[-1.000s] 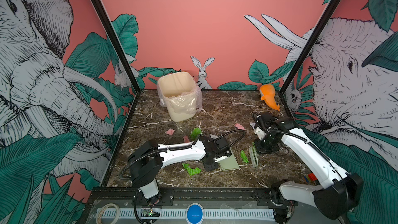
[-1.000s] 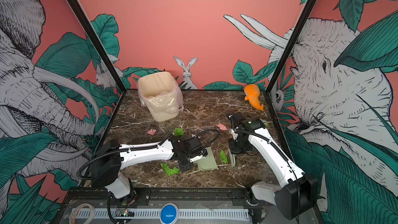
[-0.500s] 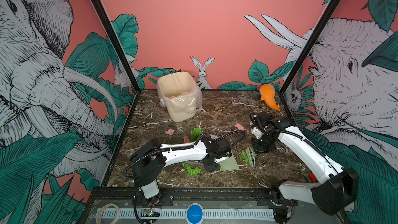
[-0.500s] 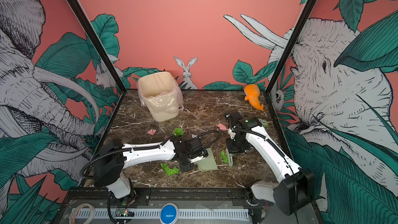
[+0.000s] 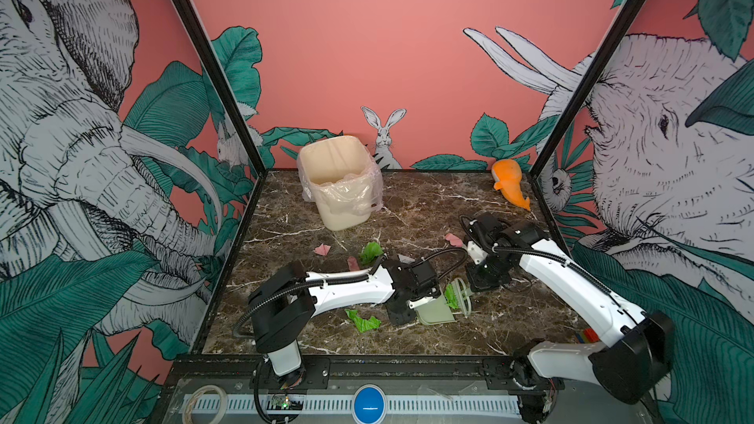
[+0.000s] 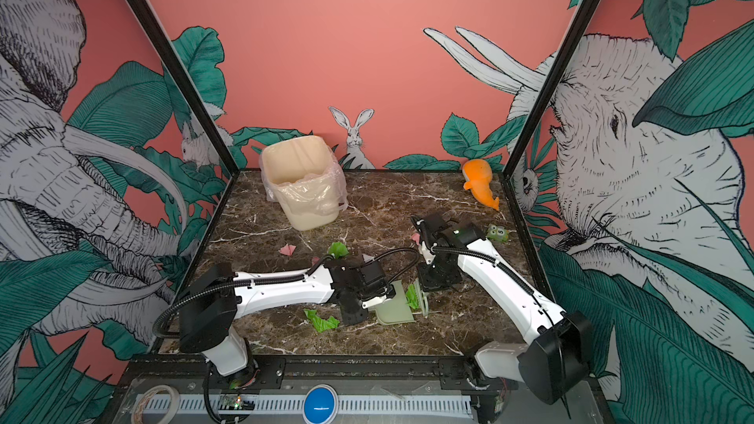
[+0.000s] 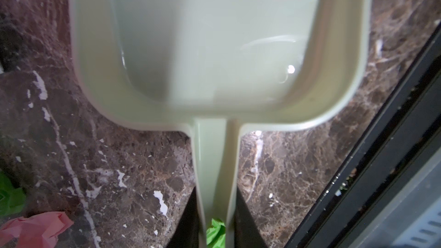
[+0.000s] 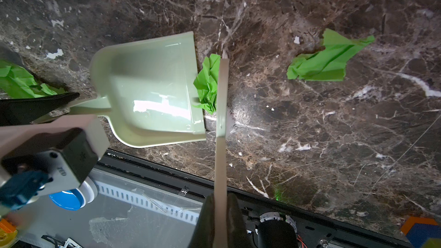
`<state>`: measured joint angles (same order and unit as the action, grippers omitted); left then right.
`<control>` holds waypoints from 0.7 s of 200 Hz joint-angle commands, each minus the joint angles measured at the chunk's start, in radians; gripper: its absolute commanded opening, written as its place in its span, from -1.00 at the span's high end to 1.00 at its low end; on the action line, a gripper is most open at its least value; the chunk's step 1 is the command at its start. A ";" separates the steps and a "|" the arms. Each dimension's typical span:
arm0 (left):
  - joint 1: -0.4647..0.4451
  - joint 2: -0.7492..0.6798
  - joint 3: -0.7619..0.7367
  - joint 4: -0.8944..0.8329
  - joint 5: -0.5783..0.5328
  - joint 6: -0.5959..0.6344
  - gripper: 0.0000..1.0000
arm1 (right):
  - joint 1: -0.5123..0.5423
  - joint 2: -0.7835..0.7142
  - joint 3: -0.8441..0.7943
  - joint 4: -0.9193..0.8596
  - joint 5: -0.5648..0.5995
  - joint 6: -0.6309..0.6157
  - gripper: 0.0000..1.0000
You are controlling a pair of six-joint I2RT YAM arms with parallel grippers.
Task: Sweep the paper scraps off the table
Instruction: 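Sweep green scraps toward the dustpan with the right gripper's brush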
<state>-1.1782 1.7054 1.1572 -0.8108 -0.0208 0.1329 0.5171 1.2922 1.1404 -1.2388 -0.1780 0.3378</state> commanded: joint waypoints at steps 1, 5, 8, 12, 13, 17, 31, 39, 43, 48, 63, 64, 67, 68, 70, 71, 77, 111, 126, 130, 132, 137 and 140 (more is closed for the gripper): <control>-0.009 0.004 0.022 -0.026 -0.001 0.014 0.80 | -0.007 -0.019 0.031 -0.064 0.080 -0.011 1.00; -0.009 0.003 0.022 -0.027 0.000 0.014 0.80 | -0.014 -0.018 0.034 -0.074 0.090 -0.015 1.00; -0.009 0.006 0.022 -0.027 -0.001 0.014 0.80 | -0.018 -0.016 0.036 -0.080 0.095 -0.019 1.00; -0.009 0.005 0.022 -0.028 -0.001 0.015 0.80 | -0.022 -0.015 0.038 -0.086 0.102 -0.023 1.00; -0.009 0.005 0.022 -0.028 -0.001 0.015 0.80 | -0.023 -0.015 0.039 -0.087 0.103 -0.023 1.00; -0.008 0.006 0.022 -0.029 -0.002 0.015 0.80 | -0.027 -0.015 0.041 -0.091 0.110 -0.028 1.00; -0.009 0.006 0.021 -0.030 -0.004 0.015 0.80 | -0.029 -0.005 0.048 -0.099 0.124 -0.036 1.00; -0.009 0.006 0.019 -0.030 -0.005 0.015 0.80 | -0.029 0.003 0.053 -0.100 0.122 -0.037 1.00; -0.009 0.005 0.019 -0.030 -0.005 0.014 0.80 | -0.029 0.007 0.054 -0.097 0.119 -0.036 1.00; -0.009 0.007 0.019 -0.028 -0.007 0.014 0.80 | -0.028 0.015 0.056 -0.091 0.114 -0.039 1.00; -0.009 0.008 0.023 -0.028 -0.007 0.014 0.80 | -0.022 0.034 0.056 -0.080 0.087 -0.039 1.00; -0.009 0.008 0.023 -0.028 -0.007 0.013 0.80 | -0.022 0.035 0.056 -0.079 0.086 -0.038 1.00; -0.009 0.008 0.022 -0.028 -0.008 0.013 0.80 | -0.017 0.039 0.057 -0.075 0.083 -0.038 1.00; -0.009 0.009 0.023 -0.028 -0.008 0.013 0.80 | -0.015 0.040 0.056 -0.074 0.082 -0.037 1.00; -0.009 0.008 0.024 -0.028 -0.008 0.012 0.80 | -0.013 0.042 0.056 -0.072 0.080 -0.036 1.00; -0.009 0.008 0.025 -0.028 -0.008 0.012 0.80 | -0.013 0.043 0.056 -0.072 0.079 -0.036 1.00; -0.009 0.010 0.024 -0.028 -0.010 0.011 0.80 | -0.004 0.048 0.056 -0.065 0.074 -0.032 1.00; -0.008 0.004 0.017 -0.027 -0.011 0.005 0.80 | 0.043 0.070 0.059 -0.028 0.011 -0.008 1.00; -0.009 0.001 0.013 -0.025 -0.011 0.002 0.80 | 0.066 0.071 0.063 -0.008 -0.022 0.006 1.00; -0.009 0.001 0.013 -0.025 -0.013 0.002 0.80 | 0.073 0.071 0.066 -0.002 -0.031 0.011 1.00; -0.009 0.000 0.013 -0.025 -0.013 0.003 0.80 | 0.076 0.071 0.067 0.000 -0.037 0.013 1.00; -0.009 0.001 0.013 -0.025 -0.013 0.002 0.80 | 0.084 0.071 0.069 0.007 -0.050 0.018 1.00; -0.009 0.000 0.014 -0.025 -0.013 0.002 0.80 | 0.090 0.072 0.071 0.010 -0.058 0.022 1.00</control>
<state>-1.1824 1.7168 1.1587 -0.8177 -0.0250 0.1322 0.5690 1.3571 1.1847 -1.2636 -0.1589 0.3283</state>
